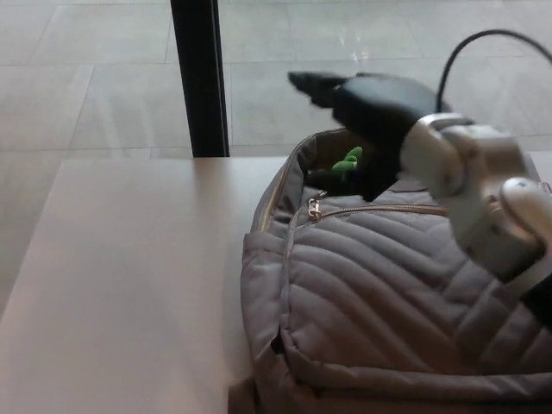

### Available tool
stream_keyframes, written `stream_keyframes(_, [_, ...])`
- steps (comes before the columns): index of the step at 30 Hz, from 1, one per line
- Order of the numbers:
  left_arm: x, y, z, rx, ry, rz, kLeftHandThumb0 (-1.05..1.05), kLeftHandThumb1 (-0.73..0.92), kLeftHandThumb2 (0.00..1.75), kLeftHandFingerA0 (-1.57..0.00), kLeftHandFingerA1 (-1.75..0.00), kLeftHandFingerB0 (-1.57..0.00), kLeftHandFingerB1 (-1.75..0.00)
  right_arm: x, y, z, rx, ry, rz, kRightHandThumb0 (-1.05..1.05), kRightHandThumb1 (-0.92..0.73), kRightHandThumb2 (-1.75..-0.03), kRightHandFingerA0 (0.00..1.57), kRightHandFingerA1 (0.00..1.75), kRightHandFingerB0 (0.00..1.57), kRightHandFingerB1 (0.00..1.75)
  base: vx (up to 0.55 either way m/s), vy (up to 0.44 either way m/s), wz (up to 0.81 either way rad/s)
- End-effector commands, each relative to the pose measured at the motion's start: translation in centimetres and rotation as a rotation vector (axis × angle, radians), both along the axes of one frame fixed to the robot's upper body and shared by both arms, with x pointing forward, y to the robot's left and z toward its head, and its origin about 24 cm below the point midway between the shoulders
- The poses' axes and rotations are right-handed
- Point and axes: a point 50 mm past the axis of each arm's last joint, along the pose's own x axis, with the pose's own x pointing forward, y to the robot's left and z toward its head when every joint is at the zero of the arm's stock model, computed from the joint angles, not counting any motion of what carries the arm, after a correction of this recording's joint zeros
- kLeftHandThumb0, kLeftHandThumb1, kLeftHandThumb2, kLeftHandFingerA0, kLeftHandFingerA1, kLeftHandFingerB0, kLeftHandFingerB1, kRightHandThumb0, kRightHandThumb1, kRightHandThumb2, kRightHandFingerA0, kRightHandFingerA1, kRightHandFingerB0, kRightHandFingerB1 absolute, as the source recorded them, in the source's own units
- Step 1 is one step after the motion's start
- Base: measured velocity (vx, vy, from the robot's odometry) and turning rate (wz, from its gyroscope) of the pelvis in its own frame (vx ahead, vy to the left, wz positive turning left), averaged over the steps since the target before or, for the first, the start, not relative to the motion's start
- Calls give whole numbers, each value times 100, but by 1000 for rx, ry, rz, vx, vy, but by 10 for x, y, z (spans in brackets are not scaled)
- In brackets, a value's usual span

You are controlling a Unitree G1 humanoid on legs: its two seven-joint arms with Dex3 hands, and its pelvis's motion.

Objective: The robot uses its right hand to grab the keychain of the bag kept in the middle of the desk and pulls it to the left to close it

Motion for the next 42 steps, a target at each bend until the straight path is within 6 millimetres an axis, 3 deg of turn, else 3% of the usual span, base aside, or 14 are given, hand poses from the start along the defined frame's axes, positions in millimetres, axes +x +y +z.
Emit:
stream_keyframes(1, [-20,4,3,7,30,59,-105,83,79,-59,-115,-44,-108,-43,-135,81,85,-39,-186,-99,-62,-106,0,16,4,3,0,0,0])
stream_keyframes(7, [-31,3,4,-9,35,76,-105,82,78,-56,-111,-41,-103,-121,-274,96,327,-101,-549,-102,-70,-102,0,5,7,1,0,0,0])
stream_keyframes(9, [-32,4,5,4,48,70,-105,84,78,-56,-109,-42,-100,-176,-331,78,503,-125,-748,-102,-68,-99,0,0,10,5,0,0,0])
stream_keyframes(16, [-33,7,7,-7,42,97,-105,82,77,-57,-113,-40,-103,-296,-413,1,627,-210,-1234,-93,-61,-100,1,9,11,19,0,0,0])
stream_keyframes(18, [-33,7,7,8,50,81,-105,84,78,-55,-114,-38,-104,-345,-428,-37,743,-264,-1401,-85,-74,-62,0,26,5,27,0,0,0])
stream_keyframes(20, [-32,9,8,6,44,81,-105,84,78,-51,-113,-36,-104,-374,-430,-65,781,-255,-1518,-87,-62,-99,0,24,6,15,0,0,0])
stream_keyframes(24, [-30,9,7,3,38,104,-105,83,79,-53,-116,-35,-106,-401,-426,-112,974,-315,-1557,-83,-57,-92,0,22,9,17,0,0,0])
stream_keyframes(25, [-30,9,8,0,34,113,-105,81,81,-55,-117,-36,-107,-403,-423,-122,1001,-311,-1578,-74,-69,-64,0,20,3,28,0,0,0])
stream_keyframes(28, [-28,11,8,15,38,110,-105,83,82,-52,-116,-34,-107,-411,-415,-154,1065,-310,-1662,-72,-52,-93,0,30,3,26,0,0,0])
stream_keyframes(30, [-28,11,8,16,37,99,-105,81,79,-53,-112,-32,-108,-420,-403,-185,1139,-305,-1752,-82,-68,-61,0,30,2,28,0,0,0])
stream_keyframes(31, [-29,10,7,26,49,104,-105,81,79,-56,-111,-34,-105,-425,-395,-200,1218,-299,-1775,-91,-60,-96,0,24,12,7,0,0,0])
stream_keyframes(37, [-35,11,9,22,55,112,-105,85,79,-52,-115,-34,-106,-437,-361,-223,1309,-108,-1789,-62,-84,-65,0,2,0,22,0,0,0])
stream_keyframes(38, [-36,13,10,30,65,113,-105,85,80,-52,-114,-33,-104,-436,-361,-229,1303,-77,-1803,-73,-62,-96,0,30,0,16,0,0,0])
stream_keyframes(42, [-37,17,12,69,91,80,-105,87,80,-56,-113,-37,-102,-435,-345,-246,1244,64,-1752,-78,-62,-98,0,30,0,30,0,0,0])
